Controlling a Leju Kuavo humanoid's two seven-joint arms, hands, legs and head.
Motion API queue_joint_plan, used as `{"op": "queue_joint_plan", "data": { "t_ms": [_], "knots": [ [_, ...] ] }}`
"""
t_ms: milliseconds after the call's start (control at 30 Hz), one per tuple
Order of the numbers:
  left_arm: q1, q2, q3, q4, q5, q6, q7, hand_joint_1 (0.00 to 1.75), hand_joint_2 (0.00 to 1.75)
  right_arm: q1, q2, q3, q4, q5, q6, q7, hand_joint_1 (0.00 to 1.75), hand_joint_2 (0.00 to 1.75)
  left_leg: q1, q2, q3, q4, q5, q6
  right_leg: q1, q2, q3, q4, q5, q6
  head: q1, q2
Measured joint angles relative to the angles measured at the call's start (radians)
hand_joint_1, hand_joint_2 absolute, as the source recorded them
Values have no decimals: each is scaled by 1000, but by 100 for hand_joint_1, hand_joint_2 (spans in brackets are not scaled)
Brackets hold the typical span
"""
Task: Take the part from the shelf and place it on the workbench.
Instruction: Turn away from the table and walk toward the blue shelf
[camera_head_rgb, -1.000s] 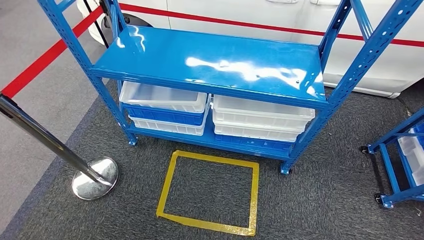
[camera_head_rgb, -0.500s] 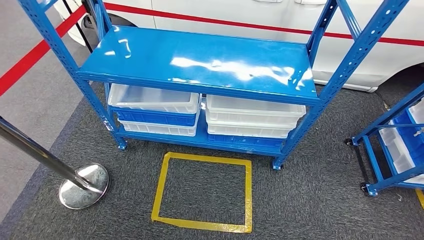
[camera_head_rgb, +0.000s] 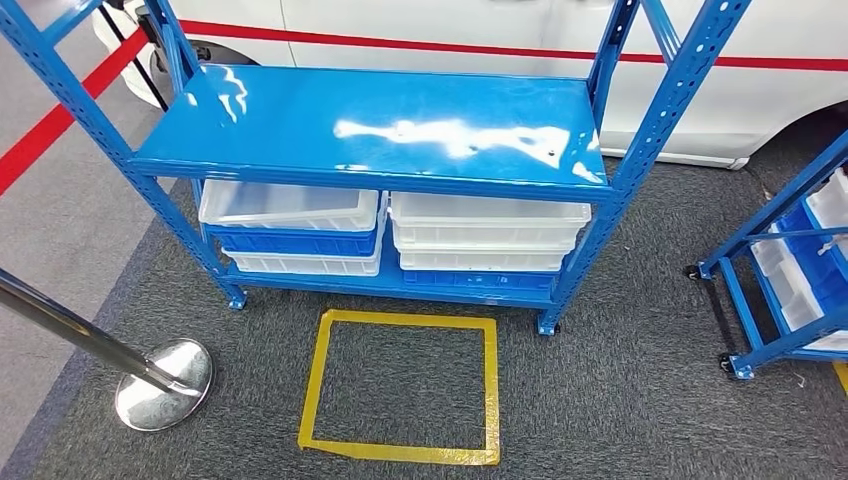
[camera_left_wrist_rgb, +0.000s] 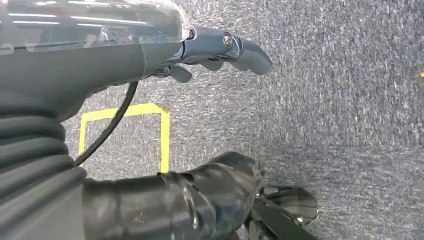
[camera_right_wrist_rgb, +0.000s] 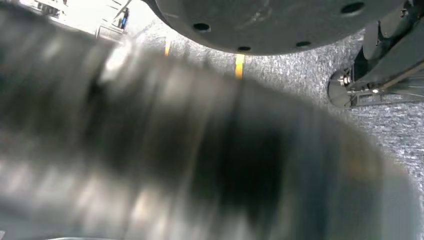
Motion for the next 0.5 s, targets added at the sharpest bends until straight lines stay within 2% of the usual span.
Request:
{"op": "queue_joint_plan", "data": {
  "t_ms": [33, 67, 133, 167, 200, 233, 333, 400, 467, 500],
  "knots": [
    [1, 0, 0, 0, 0, 0, -1, 0, 175, 0, 1, 0, 0, 2, 2, 1, 0, 175, 0, 0, -6, 10, 10, 0, 1, 3, 1, 1, -1, 0, 0, 0],
    [2, 0, 0, 0, 0, 0, -2, 0, 175, 0, 1, 0, 0, 4, 5, 2, 0, 175, 0, 0, 6, -21, 39, 2, 1, 6, 2, 3, -2, 0, 0, 0],
    [5, 1, -4, 0, 2, 0, -2, 0, 175, 0, 1, 4, 0, 5, 15, 3, 0, 175, -1, -3, 66, -153, 110, 10, 2, 11, 6, 5, -6, 4, 0, 0],
    [7, 3, -11, 0, 9, -1, -1, 0, 175, -1, 1, 11, -1, 1, 21, 5, 0, 175, -2, -5, 92, -212, 131, 14, 4, 13, 7, 8, -8, 8, 0, 0],
    [10, 5, -21, 0, 19, -2, 2, 0, 175, -1, 0, 21, -3, -7, 25, 6, 0, 175, -4, -6, 107, -247, 139, 19, 6, 14, 6, 9, -10, 12, 0, 0],
    [14, 8, -35, 0, 34, -5, 7, 0, 175, 0, -1, 34, -5, -19, 29, 8, 0, 175, -6, -8, 111, -259, 137, 22, 7, 15, 5, 10, -10, 17, 0, 0],
    [26, 17, -82, -1, 93, -19, 23, 0, 175, 4, -9, 77, -12, -65, 40, 12, 0, 175, -3, -4, 115, -270, 144, 38, 6, 15, 2, 17, -17, 32, 1, 0],
    [32, 23, -114, -6, 135, -30, 33, 0, 175, 12, -16, 106, -14, -98, 48, 14, 0, 175, 2, 0, 118, -279, 150, 51, 3, 13, -27, 84, -61, 43, 1, 0],
    [36, 31, -148, -15, 179, -42, 44, 0, 175, 25, -23, 138, -14, -133, 57, 16, 0, 175, 1, 1, 117, -280, 150, 57, 0, 11, -88, 210, -121, 52, 2, 0],
    [37, 35, -166, -22, 202, -48, 50, 0, 175, 33, -27, 155, -14, -151, 61, 18, 0, 175, 1, 1, 117, -279, 150, 57, -2, 10, -113, 260, -136, 55, 2, 0]
  ]
}}
